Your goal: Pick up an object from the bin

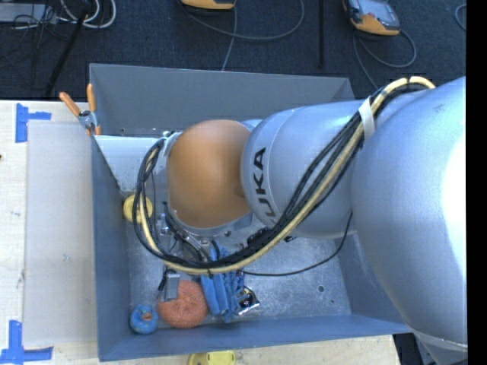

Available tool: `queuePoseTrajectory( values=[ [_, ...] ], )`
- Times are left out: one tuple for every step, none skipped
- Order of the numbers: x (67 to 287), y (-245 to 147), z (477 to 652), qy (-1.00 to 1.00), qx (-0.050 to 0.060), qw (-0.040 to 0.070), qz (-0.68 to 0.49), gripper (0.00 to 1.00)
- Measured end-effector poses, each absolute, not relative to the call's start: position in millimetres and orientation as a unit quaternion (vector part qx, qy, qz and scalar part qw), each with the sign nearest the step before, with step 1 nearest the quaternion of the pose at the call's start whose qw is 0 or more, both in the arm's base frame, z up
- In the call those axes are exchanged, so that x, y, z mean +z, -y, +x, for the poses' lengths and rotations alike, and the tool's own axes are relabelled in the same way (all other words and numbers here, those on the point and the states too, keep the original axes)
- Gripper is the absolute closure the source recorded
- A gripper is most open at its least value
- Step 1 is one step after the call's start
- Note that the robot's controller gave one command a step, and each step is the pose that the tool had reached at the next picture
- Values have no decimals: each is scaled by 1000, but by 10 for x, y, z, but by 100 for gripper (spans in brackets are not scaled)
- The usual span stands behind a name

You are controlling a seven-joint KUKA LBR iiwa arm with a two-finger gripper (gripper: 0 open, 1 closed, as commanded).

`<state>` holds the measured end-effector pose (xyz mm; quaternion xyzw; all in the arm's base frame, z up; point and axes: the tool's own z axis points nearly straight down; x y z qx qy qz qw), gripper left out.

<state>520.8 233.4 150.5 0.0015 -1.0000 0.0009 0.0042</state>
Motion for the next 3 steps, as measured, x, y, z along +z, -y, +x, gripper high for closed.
queuePoseTrajectory(
  values=[
    [1553,-2321,5230,1000,0,1,-1,0],
    [990,-1609,4927,999,0,0,49,0],
    [1116,-1472,4784,999,0,1,35,0]
  ],
)
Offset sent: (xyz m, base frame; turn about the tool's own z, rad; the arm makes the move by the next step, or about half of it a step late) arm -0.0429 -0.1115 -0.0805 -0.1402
